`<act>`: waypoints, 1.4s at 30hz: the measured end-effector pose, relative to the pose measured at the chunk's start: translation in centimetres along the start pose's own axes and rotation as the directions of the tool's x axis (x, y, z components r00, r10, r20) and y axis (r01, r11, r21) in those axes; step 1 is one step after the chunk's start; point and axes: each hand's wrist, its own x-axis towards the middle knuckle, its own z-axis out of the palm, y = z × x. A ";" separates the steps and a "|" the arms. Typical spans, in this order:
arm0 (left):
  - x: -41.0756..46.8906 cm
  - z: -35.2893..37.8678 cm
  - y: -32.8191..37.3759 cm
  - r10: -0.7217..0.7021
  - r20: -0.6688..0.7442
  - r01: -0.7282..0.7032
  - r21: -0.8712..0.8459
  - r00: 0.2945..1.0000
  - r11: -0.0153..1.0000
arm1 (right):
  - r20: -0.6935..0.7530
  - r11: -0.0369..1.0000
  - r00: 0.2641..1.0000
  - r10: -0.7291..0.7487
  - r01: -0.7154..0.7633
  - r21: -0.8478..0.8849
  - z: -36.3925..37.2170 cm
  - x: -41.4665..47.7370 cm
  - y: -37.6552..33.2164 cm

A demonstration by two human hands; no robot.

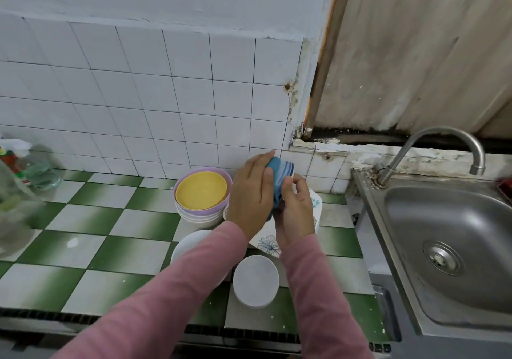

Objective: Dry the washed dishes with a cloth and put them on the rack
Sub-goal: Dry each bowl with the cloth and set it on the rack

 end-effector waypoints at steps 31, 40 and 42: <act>0.1 -1.6 -3.7 0.469 0.296 -0.525 0.146 0.832 0.839 | 0.075 0.793 0.939 0.337 -0.326 0.515 -2.0 2.0 -2.3; 0.2 -1.9 -3.4 0.501 0.256 -0.543 0.126 0.827 0.831 | 0.112 0.717 0.898 0.426 -0.410 0.564 -2.1 2.0 -2.4; 0.4 -2.1 -3.1 0.467 0.230 -0.497 0.097 0.854 0.862 | 0.122 0.717 0.851 0.511 -0.500 0.486 -2.9 2.5 -2.0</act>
